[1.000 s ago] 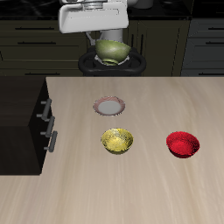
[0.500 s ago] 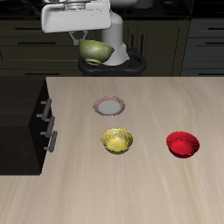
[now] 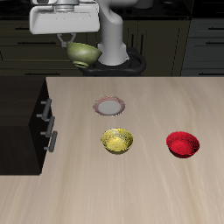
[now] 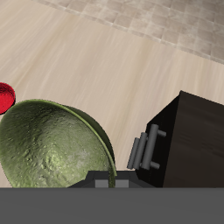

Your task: Place the green bowl on top of the wooden cabinet

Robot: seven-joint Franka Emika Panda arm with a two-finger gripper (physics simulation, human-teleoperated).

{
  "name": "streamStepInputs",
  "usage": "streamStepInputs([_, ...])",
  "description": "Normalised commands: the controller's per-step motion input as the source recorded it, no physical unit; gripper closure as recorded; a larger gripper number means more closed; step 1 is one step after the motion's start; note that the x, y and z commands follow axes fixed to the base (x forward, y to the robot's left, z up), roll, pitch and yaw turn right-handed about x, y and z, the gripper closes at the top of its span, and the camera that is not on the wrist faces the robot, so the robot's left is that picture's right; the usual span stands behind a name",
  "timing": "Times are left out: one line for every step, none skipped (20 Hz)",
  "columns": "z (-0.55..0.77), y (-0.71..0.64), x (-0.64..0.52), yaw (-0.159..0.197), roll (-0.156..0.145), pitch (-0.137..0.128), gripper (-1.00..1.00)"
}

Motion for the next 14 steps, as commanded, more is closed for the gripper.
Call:
streamStepInputs([0.07,-0.21,0.00,0.039,-0.037,-0.041,1.00])
streamStepInputs([0.01,-0.15,-0.04,-0.090,0.003,0.030,1.00])
streamStepInputs([0.09,-0.20,-0.10,-0.026,-0.037,-0.025,1.00])
streamStepInputs([0.00,0.00,0.00,0.000,0.000,0.000,1.00])
streamStepInputs([-0.15,-0.14,0.00,0.006,-0.048,0.034,1.00])
streamStepInputs([-0.01,0.14,-0.10,0.000,0.000,0.000,1.00])
streamStepInputs([-0.02,0.03,-0.12,0.024,0.009,-0.017,1.00])
streamStepInputs([-0.08,-0.34,-0.07,0.039,-0.035,0.001,1.00])
streamStepInputs([0.00,-0.14,-0.07,-0.038,-0.007,0.011,1.00])
streamStepInputs([0.03,-0.19,-0.11,0.009,-0.029,-0.024,1.00])
streamStepInputs([0.03,0.19,-0.08,0.000,0.000,0.000,1.00])
streamStepInputs([0.08,-0.18,-0.08,-0.065,-0.035,-0.016,1.00])
streamStepInputs([0.06,-0.13,-0.07,-0.064,-0.031,-0.006,1.00])
streamStepInputs([-0.01,-0.10,-0.08,0.023,-0.040,-0.003,1.00])
